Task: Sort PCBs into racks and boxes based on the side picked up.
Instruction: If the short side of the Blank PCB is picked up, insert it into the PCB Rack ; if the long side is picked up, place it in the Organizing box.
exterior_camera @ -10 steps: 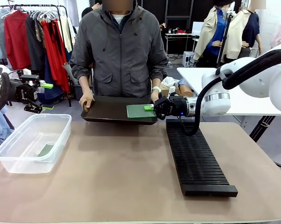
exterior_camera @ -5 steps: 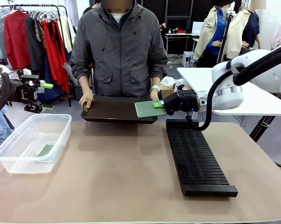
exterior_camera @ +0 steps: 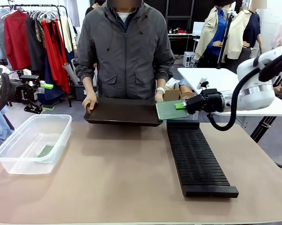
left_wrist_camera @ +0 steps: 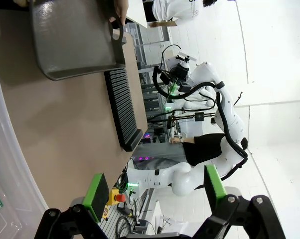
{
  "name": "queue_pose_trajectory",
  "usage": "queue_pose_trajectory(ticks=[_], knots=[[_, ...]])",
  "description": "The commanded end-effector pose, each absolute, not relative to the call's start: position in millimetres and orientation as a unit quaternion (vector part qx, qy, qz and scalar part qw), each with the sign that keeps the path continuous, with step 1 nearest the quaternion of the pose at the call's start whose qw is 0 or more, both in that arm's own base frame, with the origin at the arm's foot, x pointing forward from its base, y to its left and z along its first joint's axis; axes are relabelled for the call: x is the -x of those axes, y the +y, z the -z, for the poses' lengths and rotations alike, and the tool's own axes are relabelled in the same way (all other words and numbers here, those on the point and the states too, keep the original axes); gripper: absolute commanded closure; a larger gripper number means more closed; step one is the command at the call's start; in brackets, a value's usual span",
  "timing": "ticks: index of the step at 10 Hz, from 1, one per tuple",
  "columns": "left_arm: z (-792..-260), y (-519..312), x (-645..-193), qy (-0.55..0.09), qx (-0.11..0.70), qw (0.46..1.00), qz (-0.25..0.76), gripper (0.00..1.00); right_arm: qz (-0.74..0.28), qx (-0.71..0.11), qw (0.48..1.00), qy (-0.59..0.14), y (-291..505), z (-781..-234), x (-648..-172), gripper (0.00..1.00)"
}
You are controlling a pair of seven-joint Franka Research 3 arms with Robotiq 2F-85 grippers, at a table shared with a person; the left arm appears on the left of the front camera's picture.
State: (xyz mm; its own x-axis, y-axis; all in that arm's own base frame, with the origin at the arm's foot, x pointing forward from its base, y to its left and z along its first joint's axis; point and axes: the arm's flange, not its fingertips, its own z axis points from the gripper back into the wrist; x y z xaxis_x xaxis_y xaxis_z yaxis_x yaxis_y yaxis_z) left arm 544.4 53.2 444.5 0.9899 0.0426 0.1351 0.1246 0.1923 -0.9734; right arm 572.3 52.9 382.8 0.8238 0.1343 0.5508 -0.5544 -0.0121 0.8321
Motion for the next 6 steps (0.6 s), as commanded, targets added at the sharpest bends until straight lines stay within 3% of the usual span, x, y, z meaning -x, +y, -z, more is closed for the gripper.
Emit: queue_pose_trajectory(ticks=[1,4,6], knots=[[-446,53,-544,-0.066,0.634,0.770,0.027,0.00,-0.289,-0.650,0.673,-0.204,33,-379,-560,1.00],[-446,53,-544,-0.066,0.634,0.770,0.027,0.00,-0.327,-0.609,0.667,-0.279,-4,-365,-572,1.00],[-446,53,-544,-0.066,0.634,0.770,0.027,0.00,-0.345,-0.586,0.675,-0.287,-27,-348,-588,1.00]])
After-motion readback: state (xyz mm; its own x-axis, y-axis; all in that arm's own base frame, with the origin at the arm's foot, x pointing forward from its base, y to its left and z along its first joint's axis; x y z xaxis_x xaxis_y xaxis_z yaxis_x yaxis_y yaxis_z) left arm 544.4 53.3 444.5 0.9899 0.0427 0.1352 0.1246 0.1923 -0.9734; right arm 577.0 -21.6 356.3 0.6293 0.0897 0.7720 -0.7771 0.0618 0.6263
